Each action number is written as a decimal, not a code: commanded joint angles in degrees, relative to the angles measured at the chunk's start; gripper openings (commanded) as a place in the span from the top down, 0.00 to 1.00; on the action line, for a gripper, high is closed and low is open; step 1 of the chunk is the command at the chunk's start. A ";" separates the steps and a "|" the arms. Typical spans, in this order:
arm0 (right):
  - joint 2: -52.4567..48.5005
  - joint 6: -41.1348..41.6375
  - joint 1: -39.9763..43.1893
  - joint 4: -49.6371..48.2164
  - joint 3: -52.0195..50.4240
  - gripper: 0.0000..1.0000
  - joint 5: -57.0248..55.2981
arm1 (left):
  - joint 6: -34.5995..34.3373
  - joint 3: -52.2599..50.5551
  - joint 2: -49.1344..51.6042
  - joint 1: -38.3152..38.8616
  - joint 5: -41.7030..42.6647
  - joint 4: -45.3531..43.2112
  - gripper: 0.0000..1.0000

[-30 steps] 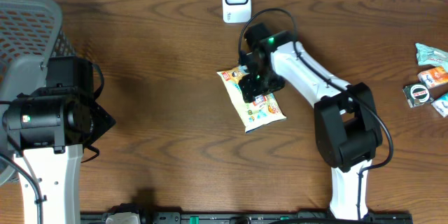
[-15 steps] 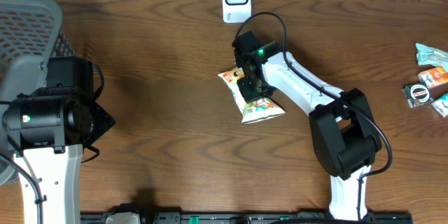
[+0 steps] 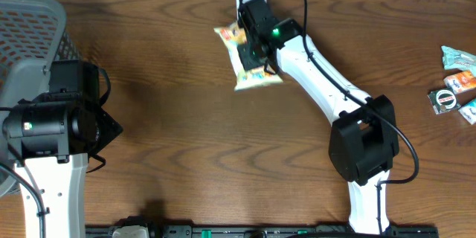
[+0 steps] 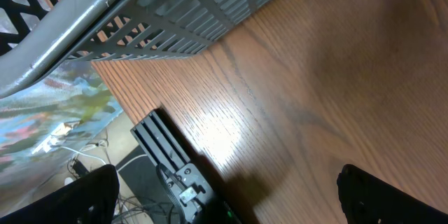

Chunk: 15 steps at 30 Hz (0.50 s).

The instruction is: Scan the item barcode

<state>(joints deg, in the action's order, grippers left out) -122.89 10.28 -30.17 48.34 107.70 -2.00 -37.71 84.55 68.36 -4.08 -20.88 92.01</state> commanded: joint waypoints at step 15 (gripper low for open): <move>-0.46 6.43 4.79 -33.75 2.54 0.99 -3.19 | -0.74 0.04 -0.22 -0.24 -0.15 0.31 0.02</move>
<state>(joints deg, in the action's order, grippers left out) -122.96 14.28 -26.41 17.26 108.79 -4.84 -37.71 84.55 68.36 -4.08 -20.88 92.01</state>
